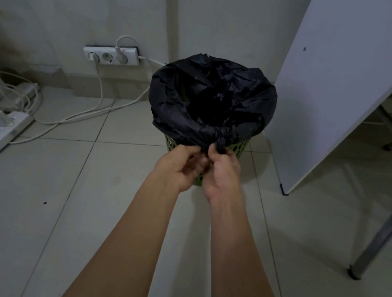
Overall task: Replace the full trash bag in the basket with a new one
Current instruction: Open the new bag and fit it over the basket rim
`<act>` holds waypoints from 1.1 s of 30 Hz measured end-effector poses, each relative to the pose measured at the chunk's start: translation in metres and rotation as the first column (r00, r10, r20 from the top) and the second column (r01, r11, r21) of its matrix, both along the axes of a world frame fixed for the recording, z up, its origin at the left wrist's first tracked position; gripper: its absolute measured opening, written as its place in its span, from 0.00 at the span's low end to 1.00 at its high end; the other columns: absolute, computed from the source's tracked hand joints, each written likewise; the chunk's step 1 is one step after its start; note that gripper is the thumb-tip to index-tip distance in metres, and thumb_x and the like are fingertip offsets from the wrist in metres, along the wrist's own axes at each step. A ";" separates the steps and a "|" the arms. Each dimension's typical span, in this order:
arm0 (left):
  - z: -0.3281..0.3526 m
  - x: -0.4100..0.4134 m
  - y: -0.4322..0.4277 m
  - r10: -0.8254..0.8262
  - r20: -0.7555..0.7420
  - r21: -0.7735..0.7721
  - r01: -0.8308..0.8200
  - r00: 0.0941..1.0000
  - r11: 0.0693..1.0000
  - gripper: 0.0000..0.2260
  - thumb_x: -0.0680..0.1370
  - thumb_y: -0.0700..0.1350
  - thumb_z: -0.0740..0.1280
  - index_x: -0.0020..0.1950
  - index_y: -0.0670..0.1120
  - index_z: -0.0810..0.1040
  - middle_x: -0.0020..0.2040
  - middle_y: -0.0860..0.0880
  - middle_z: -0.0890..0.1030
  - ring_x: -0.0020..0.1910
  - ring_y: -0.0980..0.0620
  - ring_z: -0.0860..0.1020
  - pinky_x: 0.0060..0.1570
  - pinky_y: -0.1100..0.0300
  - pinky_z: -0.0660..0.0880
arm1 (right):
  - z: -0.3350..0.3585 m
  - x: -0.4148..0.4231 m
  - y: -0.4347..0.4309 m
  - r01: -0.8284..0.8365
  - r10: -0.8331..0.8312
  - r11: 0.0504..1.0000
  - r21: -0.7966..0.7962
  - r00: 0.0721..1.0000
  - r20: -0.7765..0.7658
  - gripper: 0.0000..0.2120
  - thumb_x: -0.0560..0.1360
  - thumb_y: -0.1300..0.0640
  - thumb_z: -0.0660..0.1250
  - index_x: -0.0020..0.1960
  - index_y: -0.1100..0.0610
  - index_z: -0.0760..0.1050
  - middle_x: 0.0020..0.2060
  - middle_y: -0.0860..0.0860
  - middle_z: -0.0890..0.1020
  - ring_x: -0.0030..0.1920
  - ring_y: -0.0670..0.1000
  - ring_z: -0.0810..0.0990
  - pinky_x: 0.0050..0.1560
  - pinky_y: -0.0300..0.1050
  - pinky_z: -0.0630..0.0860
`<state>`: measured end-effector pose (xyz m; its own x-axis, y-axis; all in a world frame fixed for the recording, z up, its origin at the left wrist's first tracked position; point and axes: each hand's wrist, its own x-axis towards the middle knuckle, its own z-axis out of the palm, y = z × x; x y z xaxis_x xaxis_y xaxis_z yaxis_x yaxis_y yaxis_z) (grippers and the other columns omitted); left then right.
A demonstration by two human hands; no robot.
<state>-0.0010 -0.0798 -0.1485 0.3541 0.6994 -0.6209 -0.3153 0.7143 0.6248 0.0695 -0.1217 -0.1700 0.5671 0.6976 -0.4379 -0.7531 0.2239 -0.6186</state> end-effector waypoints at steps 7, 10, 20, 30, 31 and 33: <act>-0.012 0.009 -0.007 0.062 0.021 0.129 -0.064 0.998 0.990 0.10 0.75 0.34 0.71 0.56 0.37 0.79 0.41 0.43 0.82 0.33 0.51 0.80 0.33 0.61 0.78 | -0.007 0.001 0.005 -0.012 0.010 1.000 -0.016 0.993 -0.120 0.14 0.77 0.68 0.64 0.61 0.61 0.78 0.50 0.58 0.83 0.44 0.54 0.81 0.41 0.45 0.76; -0.017 0.013 -0.001 0.076 0.029 0.126 -0.079 0.997 0.989 0.15 0.77 0.34 0.68 0.63 0.34 0.76 0.51 0.38 0.84 0.46 0.43 0.84 0.40 0.56 0.82 | -0.006 0.003 0.008 -0.026 0.020 0.999 -0.029 0.983 -0.184 0.13 0.78 0.66 0.62 0.61 0.63 0.78 0.47 0.58 0.82 0.46 0.55 0.81 0.42 0.46 0.77; -0.011 0.016 0.004 0.036 0.000 0.159 -0.036 0.999 0.987 0.09 0.80 0.32 0.62 0.59 0.37 0.76 0.38 0.43 0.77 0.29 0.53 0.75 0.25 0.64 0.72 | 0.007 0.010 0.012 0.031 -0.053 0.988 -0.153 0.989 -0.141 0.08 0.77 0.66 0.63 0.56 0.61 0.74 0.33 0.55 0.79 0.30 0.50 0.77 0.23 0.37 0.72; 0.004 0.023 -0.001 0.283 0.088 0.096 -0.291 0.955 0.952 0.12 0.74 0.29 0.65 0.56 0.36 0.76 0.38 0.40 0.79 0.34 0.47 0.79 0.42 0.53 0.84 | 0.039 0.003 0.007 0.125 -0.135 0.985 -0.117 0.988 -0.073 0.20 0.70 0.52 0.79 0.55 0.63 0.79 0.48 0.55 0.85 0.40 0.51 0.83 0.32 0.37 0.79; 0.010 0.024 -0.002 0.287 0.077 0.085 -0.293 0.955 0.952 0.09 0.74 0.33 0.66 0.53 0.36 0.77 0.39 0.41 0.79 0.36 0.47 0.79 0.45 0.51 0.83 | 0.039 0.004 0.008 0.116 -0.125 0.984 -0.134 0.990 -0.065 0.21 0.70 0.53 0.80 0.57 0.63 0.79 0.50 0.56 0.86 0.41 0.51 0.83 0.31 0.37 0.79; 0.018 0.029 0.000 0.300 0.017 0.095 -0.300 0.954 0.949 0.09 0.73 0.41 0.72 0.50 0.39 0.78 0.43 0.42 0.82 0.38 0.47 0.80 0.45 0.52 0.82 | 0.040 0.005 0.010 0.104 -0.114 0.984 -0.141 0.992 -0.061 0.20 0.71 0.58 0.78 0.59 0.64 0.79 0.51 0.57 0.85 0.41 0.51 0.83 0.28 0.36 0.78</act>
<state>0.0275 -0.0797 -0.1308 0.1206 0.8294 -0.5455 -0.5075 0.5238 0.6842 0.0750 -0.1122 -0.1295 0.6016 0.5637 -0.5659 -0.7708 0.2236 -0.5966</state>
